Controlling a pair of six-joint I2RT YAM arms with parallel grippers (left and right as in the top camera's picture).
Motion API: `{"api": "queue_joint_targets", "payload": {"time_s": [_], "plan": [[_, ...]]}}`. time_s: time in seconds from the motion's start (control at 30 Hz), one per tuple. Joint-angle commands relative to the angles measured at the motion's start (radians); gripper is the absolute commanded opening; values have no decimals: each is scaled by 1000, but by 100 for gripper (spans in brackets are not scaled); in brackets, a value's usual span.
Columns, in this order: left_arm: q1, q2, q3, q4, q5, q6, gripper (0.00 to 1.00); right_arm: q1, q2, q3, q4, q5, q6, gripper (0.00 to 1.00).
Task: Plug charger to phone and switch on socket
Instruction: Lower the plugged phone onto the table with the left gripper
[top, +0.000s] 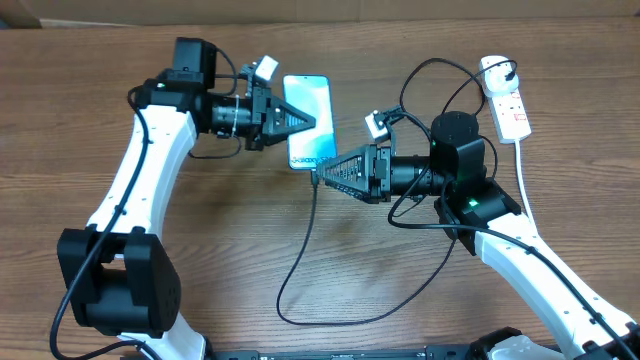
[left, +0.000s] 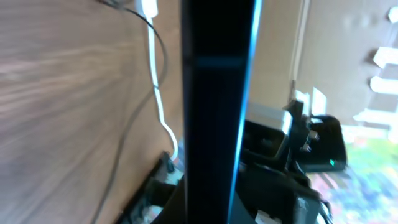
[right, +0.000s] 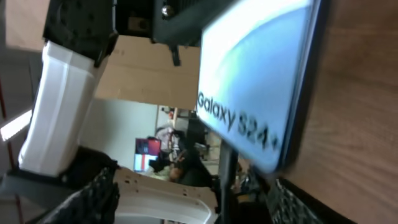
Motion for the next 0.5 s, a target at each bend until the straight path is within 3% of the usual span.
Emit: {"api": "queue_joint_targets", "payload": {"time_s": [0.0,0.27,0.47], "plan": [[16,0,2,4,-155,0,4,-2,2,16,-42,9,-48,86],[-2,27,1,28,-464,-44,4,-2,3,16,-195,113,-151,93],[-28,104,1,58,-470,-52,4,-2,3,16,-256,185,-169,94]]}}
